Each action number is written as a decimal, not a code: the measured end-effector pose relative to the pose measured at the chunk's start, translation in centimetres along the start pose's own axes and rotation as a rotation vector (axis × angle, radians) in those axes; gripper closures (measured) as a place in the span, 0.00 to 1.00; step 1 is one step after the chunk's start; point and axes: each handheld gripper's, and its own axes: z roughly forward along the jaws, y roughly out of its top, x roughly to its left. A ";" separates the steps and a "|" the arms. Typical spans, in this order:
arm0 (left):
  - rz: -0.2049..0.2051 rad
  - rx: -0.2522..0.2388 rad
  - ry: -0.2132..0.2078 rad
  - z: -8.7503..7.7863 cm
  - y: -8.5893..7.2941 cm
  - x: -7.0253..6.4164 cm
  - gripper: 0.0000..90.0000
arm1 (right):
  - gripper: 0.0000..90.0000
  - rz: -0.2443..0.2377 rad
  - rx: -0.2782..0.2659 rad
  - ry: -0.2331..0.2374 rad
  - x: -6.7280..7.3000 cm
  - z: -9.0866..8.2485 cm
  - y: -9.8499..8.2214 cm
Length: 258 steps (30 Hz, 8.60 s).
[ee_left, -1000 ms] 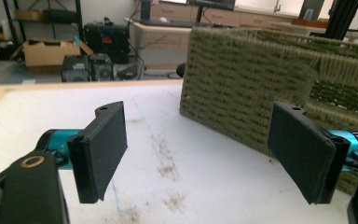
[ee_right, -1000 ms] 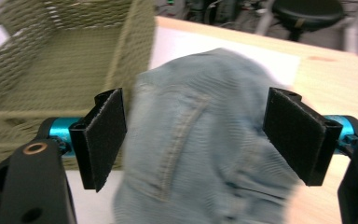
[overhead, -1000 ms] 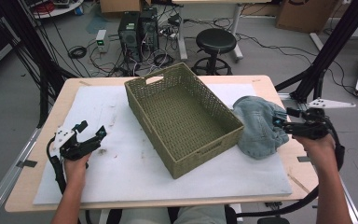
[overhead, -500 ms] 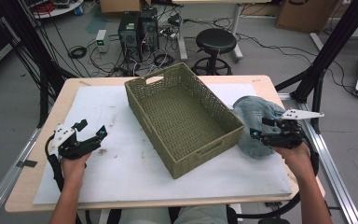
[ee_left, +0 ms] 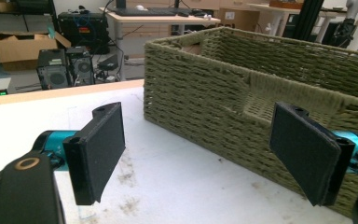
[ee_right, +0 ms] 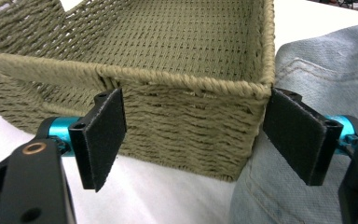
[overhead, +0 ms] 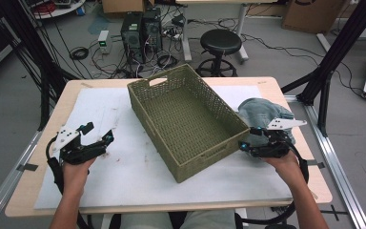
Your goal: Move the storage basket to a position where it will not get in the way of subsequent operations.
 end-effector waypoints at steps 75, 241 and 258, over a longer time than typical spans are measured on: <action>0.079 0.349 0.083 6.1 3.8 0.5 0.40 | 0.32 -0.120 -0.065 0.201 4.1 1.8 4.2; 0.007 0.420 0.482 -1.9 2.9 13.2 0.78 | 0.32 -0.079 0.009 0.170 2.6 3.3 4.2; -0.023 0.390 0.457 -2.4 2.8 13.8 0.79 | 0.32 -0.072 0.007 0.157 2.6 2.9 4.1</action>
